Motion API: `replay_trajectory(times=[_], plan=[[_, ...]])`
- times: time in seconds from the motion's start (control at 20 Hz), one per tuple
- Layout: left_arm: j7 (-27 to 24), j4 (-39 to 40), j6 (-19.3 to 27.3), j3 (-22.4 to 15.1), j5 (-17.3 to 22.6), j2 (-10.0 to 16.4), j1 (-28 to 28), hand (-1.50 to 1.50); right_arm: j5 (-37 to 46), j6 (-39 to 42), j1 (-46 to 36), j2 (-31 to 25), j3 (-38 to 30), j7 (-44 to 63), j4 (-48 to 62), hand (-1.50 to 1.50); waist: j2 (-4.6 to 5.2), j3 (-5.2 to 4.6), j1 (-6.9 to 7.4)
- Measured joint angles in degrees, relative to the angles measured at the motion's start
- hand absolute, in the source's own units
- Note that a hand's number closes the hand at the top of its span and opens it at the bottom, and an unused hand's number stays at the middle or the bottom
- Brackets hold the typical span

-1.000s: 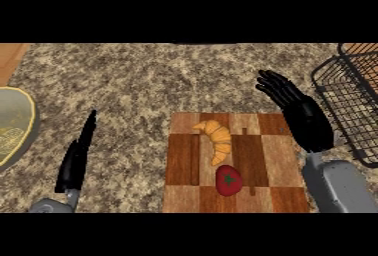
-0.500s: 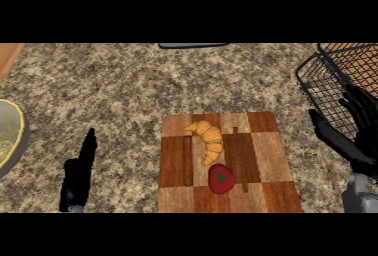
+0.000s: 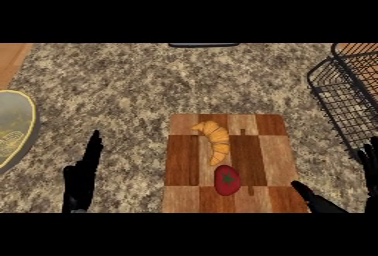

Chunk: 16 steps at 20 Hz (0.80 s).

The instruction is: Pick the tomato from the cutting board and place it in the tiered basket

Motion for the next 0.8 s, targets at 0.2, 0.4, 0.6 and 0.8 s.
replay_trajectory(times=[0.2,0.4,0.6,0.8], plan=[[-0.19,0.11,-1.04,0.28,0.18,0.52,-0.36,0.0,7.33,5.35,5.49,-6.0,5.26,10.37,-5.03,-1.5,0.31,-0.16,0.79],[-0.28,0.32,-1.11,0.11,-0.18,0.25,-0.81,0.0,16.67,10.92,9.3,-11.71,9.33,20.95,-10.48,-1.5,0.5,-0.27,1.27],[0.75,-0.17,-1.01,-0.36,-0.55,-0.06,-1.3,0.0,24.18,15.08,8.69,-14.14,12.9,32.27,-12.56,-1.5,0.61,-0.29,2.04],[0.59,0.1,-1.9,-0.44,-0.54,-0.07,-1.4,0.0,30.38,18.3,2.8,-13.18,17.25,43.44,-12.16,-1.5,0.6,-0.22,2.61]])
